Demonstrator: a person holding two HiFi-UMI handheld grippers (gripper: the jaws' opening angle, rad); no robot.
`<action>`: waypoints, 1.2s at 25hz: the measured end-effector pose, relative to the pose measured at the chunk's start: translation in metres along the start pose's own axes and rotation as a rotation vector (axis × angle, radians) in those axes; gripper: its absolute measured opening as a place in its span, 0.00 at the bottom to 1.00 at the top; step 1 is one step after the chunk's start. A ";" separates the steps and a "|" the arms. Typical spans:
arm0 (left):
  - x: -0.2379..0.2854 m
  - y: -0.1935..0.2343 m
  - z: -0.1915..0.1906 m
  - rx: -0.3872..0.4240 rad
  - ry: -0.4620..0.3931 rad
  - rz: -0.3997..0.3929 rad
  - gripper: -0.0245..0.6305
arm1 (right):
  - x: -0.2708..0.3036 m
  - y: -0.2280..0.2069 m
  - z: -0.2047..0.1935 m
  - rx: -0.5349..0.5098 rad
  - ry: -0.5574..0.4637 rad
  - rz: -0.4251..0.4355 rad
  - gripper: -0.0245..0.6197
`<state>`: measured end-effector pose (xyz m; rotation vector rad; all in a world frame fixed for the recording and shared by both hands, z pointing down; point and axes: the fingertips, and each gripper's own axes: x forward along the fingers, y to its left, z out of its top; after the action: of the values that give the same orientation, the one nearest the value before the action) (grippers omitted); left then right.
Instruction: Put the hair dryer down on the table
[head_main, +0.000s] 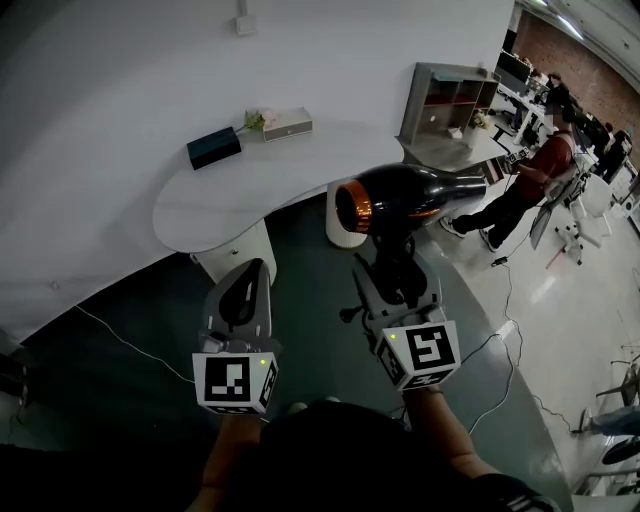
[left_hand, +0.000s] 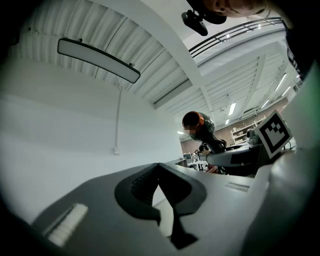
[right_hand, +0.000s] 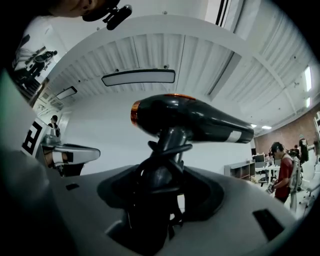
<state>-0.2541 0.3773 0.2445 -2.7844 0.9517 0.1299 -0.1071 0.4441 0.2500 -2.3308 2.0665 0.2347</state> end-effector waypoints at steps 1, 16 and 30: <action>0.000 -0.001 0.000 -0.001 0.000 0.006 0.06 | 0.000 -0.001 0.001 -0.006 -0.002 0.002 0.44; 0.028 0.016 -0.023 -0.024 0.007 0.054 0.06 | 0.037 -0.015 -0.023 -0.022 0.016 0.022 0.44; 0.172 0.120 -0.055 -0.035 -0.025 0.010 0.06 | 0.205 -0.044 -0.048 -0.038 0.023 -0.039 0.44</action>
<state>-0.1911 0.1708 0.2543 -2.8033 0.9667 0.1836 -0.0358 0.2420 0.2680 -2.4046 2.0426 0.2495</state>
